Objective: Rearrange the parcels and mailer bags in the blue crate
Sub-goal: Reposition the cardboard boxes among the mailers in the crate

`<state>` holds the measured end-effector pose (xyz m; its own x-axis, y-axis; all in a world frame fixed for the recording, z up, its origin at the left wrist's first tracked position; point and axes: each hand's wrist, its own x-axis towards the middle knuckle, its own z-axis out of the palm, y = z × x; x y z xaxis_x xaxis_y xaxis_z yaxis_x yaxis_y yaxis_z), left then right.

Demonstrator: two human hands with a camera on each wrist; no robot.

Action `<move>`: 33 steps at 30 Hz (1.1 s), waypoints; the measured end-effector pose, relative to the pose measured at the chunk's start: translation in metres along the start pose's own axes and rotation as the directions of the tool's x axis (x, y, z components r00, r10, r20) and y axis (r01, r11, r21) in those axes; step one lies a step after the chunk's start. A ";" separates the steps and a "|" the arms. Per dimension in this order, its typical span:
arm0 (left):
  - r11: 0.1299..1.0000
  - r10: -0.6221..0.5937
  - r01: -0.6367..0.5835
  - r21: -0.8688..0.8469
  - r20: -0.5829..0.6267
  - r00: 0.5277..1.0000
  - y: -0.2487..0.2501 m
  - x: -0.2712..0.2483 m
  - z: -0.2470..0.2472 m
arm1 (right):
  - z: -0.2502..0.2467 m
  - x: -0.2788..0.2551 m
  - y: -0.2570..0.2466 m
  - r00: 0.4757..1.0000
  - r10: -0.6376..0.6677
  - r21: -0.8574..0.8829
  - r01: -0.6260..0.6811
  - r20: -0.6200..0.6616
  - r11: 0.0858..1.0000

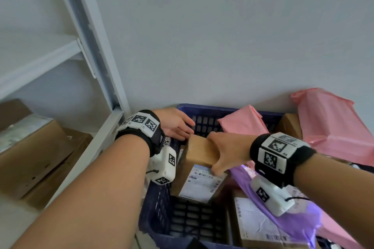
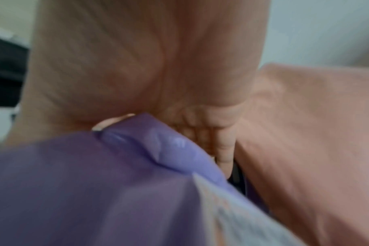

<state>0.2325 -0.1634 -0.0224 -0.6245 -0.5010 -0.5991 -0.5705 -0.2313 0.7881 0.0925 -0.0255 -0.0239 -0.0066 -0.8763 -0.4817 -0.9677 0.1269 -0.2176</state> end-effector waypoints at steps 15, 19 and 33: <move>0.965 0.260 -0.253 0.075 -0.107 0.960 0.040 -0.024 -0.019 | -0.067 -0.007 0.037 0.832 0.372 0.786 0.117 -0.411 0.607; 0.907 0.362 -0.280 0.313 -0.243 0.900 0.048 -0.028 -0.014 | -0.066 -0.006 0.031 0.818 0.428 0.866 0.159 -0.384 0.474; 0.603 0.512 -0.178 0.778 -0.206 0.834 0.063 -0.021 -0.007 | -0.062 -0.004 0.023 0.797 0.538 0.951 0.144 -0.275 0.273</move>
<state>0.2133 -0.1732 0.0405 -0.7027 -0.7083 -0.0666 -0.6478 0.5983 0.4716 0.0549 -0.0483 0.0259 -0.5953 -0.7578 -0.2672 -0.0258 0.3504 -0.9362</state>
